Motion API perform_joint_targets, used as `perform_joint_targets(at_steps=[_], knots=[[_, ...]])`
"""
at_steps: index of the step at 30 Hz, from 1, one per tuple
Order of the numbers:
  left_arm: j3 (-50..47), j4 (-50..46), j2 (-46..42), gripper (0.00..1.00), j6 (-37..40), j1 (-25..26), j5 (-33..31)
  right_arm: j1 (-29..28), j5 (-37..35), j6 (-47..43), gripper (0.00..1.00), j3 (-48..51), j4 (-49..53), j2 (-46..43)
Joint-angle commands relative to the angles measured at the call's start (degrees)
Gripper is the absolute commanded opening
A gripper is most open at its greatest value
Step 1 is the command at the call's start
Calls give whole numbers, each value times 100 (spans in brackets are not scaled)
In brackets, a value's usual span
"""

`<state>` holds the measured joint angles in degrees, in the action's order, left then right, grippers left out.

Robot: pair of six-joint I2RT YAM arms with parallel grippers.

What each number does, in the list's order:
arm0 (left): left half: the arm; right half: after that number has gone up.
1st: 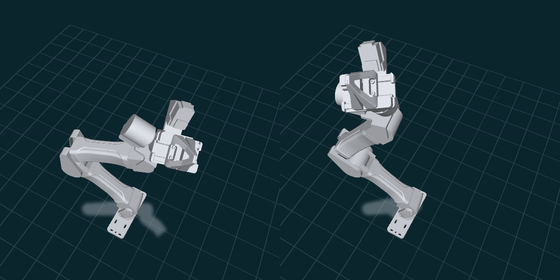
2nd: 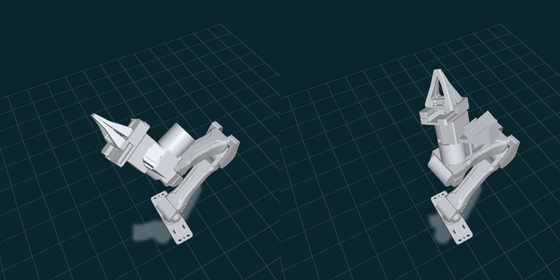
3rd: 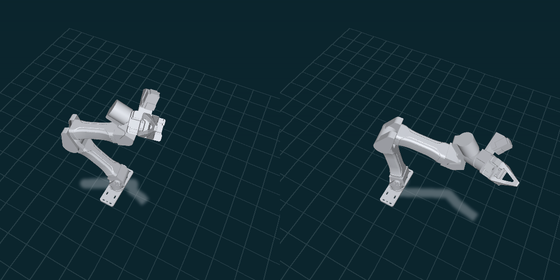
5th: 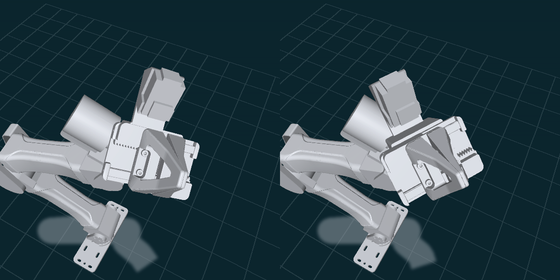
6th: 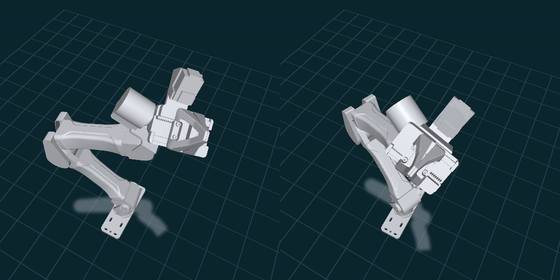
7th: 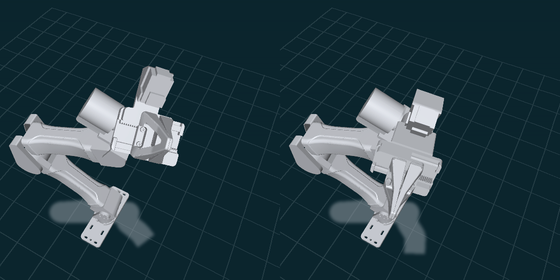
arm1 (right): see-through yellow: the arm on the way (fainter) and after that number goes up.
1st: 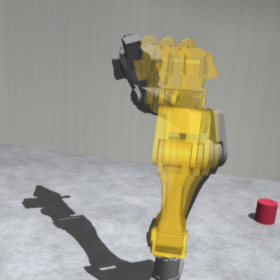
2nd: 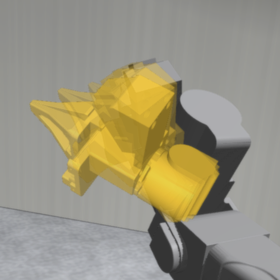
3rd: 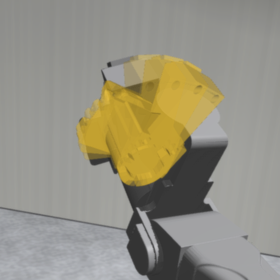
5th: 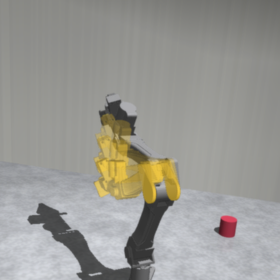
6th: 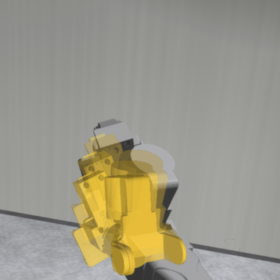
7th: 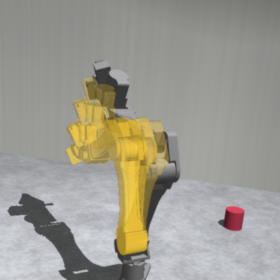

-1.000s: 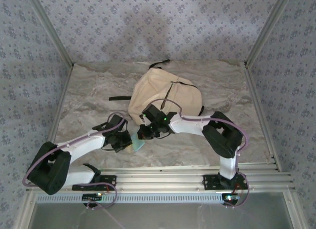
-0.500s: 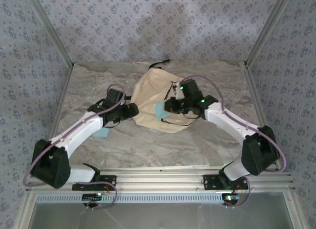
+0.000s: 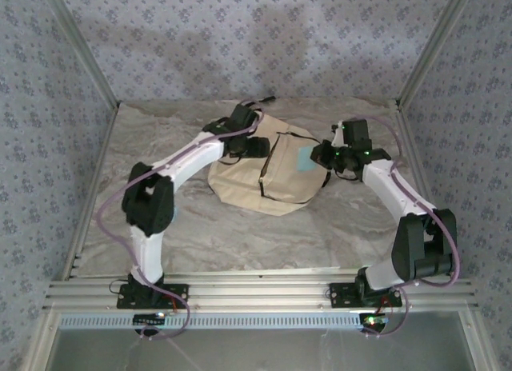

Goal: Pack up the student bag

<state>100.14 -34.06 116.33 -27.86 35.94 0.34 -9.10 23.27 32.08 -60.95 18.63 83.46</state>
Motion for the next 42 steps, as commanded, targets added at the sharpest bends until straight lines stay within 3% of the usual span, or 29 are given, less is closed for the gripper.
perform_joint_targets(at_steps=[1,7,17,23,25,30,42], knots=[[1017,-1030,597,75,568,204,-514,203,213,-1,0,135,-229,2],[2748,-2066,1757,75,1176,545,-1697,321,325,35,0,334,-337,-41],[3468,-2500,2412,71,1379,603,-1967,351,351,175,0,426,-615,-25],[3519,-2496,2523,50,1588,606,-2234,343,411,238,0,373,-703,6],[3545,-2525,2532,33,1647,597,-2300,347,418,251,0,378,-704,2],[3800,-2787,2411,1,1593,588,-1968,271,472,352,0,474,-1002,71],[3275,-2325,1486,0,874,226,-348,-467,250,2329,0,668,-3715,1019]])
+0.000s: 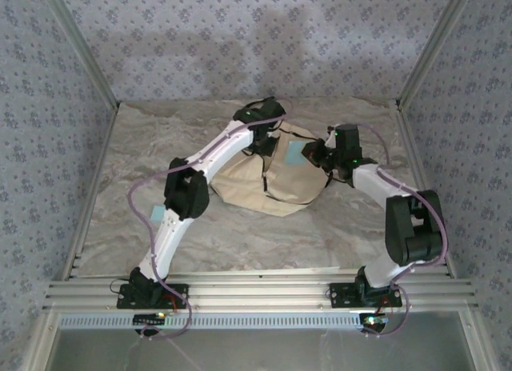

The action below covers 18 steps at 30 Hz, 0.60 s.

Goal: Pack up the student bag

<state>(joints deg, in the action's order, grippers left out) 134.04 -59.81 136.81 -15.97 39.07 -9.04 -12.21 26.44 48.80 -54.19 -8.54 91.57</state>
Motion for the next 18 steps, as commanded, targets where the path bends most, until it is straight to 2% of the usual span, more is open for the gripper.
perform_joint_targets(at_steps=[1,4,8,12,18], knots=[[-214,327,-601,0,-412,-135,726,-233,-121,781,0,-37,-1167,344],[-532,601,-721,0,-661,-256,1091,-426,-125,1138,0,-118,-1513,738],[-875,960,-880,0,-863,-339,1265,-660,14,1599,0,-127,-1954,1129],[-1002,1143,-968,0,-925,-364,1442,-725,509,2025,0,-217,-2678,1545],[-1269,1307,-1169,0,-964,-363,1756,-667,493,1677,0,-816,-2216,2034]])
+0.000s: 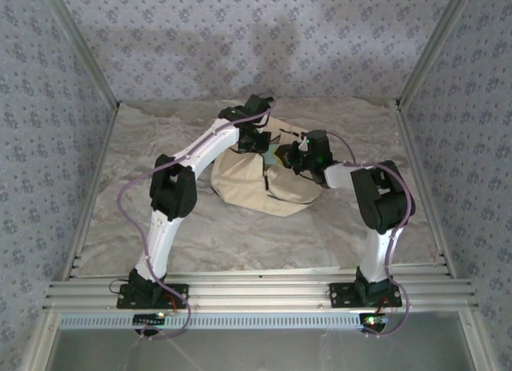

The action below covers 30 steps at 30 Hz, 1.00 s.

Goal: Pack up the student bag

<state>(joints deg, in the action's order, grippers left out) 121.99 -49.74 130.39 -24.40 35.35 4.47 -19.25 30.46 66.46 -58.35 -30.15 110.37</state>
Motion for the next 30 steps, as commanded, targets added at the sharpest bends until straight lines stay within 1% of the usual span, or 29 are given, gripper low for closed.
perform_joint_targets(at_steps=[1,4,6,8,11,14,16,17,21,23,26,28,30], knots=[[-139,357,-577,0,-138,15,476,37,140,-111,0,-546,-84,271],[-304,488,-664,0,-198,9,637,-91,318,7,0,-940,-112,587],[-325,513,-681,0,-231,3,668,-196,282,-19,0,-1372,144,769],[-325,526,-694,0,-240,1,670,-240,246,4,0,-1485,255,916],[-343,548,-723,0,-240,-10,669,-199,95,117,0,-1383,276,1021],[-399,583,-742,0,-254,-43,662,-128,143,122,12,-1296,312,1031],[-453,622,-734,0,-272,-74,669,-78,199,24,26,-1285,454,963],[-464,639,-726,0,-284,-94,673,-63,202,-55,31,-1269,559,902],[-475,680,-686,0,-328,-175,689,33,5,-688,42,-1290,1426,466],[-490,693,-681,0,-345,-195,694,103,-35,-957,45,-1318,1830,257],[-492,720,-675,0,-362,-222,714,193,-232,-1518,49,-1488,2699,-60],[-492,737,-673,0,-362,-232,729,213,-458,-1913,50,-1610,3300,-263],[-485,746,-673,0,-377,-236,741,211,-647,-2120,50,-1622,3556,-438]])
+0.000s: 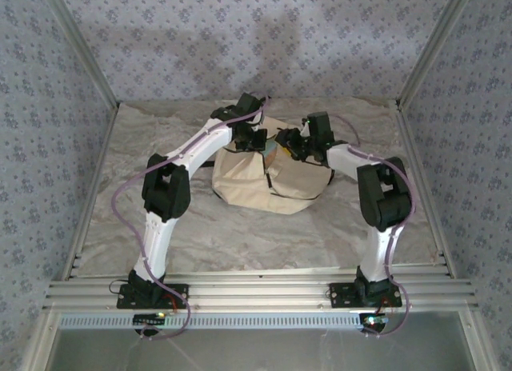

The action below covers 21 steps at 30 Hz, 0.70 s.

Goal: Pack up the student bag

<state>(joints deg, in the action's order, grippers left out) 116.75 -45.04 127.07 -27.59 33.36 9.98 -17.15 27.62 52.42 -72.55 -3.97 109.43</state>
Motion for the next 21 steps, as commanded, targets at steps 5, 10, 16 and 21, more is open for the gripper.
perform_joint_targets(at_steps=[5,10,16,21], knots=[[91,245,-301,17,-47,-40,311,-46,-693,-1064,47,-189,1311,-753],[-93,189,-492,74,-110,-41,225,-231,-1282,-1588,48,-182,1975,-1398],[-1081,428,-1330,91,-184,-179,-77,-639,-1325,-2111,51,-56,2254,-1857],[-2834,922,-2545,100,-492,-619,-288,-1419,-1330,-2308,57,-2,2163,-1783]])
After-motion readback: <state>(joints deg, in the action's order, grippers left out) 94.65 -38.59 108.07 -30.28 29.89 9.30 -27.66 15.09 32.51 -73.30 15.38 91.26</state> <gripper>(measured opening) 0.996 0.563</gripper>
